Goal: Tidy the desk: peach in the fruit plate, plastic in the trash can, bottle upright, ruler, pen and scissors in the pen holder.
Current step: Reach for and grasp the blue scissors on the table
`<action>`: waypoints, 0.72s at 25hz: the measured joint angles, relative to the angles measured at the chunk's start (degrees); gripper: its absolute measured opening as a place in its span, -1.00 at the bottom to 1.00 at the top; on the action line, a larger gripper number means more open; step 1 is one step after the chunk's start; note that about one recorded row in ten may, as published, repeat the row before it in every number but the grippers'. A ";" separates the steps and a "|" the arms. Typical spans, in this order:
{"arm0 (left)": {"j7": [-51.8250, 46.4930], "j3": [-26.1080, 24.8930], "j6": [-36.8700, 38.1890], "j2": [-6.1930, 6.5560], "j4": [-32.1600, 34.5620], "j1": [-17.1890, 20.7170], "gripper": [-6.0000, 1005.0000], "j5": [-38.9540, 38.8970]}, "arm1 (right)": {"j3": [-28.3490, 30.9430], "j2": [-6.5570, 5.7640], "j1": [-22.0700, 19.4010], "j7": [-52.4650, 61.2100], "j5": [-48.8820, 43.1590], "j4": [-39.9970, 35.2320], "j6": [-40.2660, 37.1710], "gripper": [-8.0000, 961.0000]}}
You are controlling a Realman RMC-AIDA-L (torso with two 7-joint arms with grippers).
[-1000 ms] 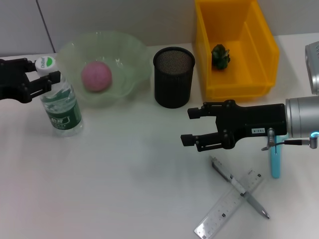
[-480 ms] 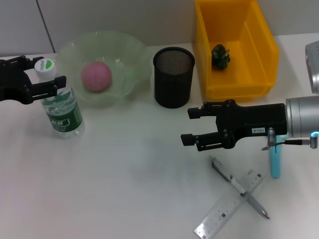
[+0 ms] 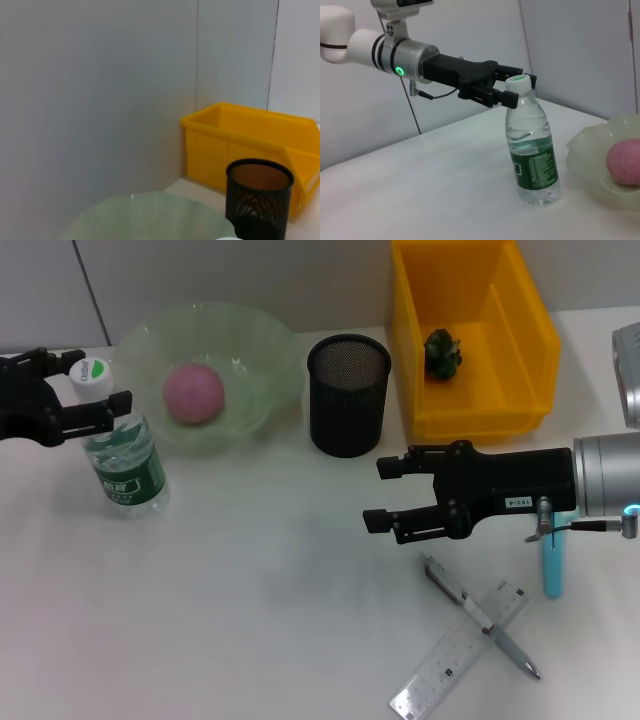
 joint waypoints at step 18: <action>-6.53 1.11 25.29 0.76 2.23 -0.10 0.66 -16.28 | 0.13 0.00 0.44 0.76 0.64 -0.17 0.00 0.68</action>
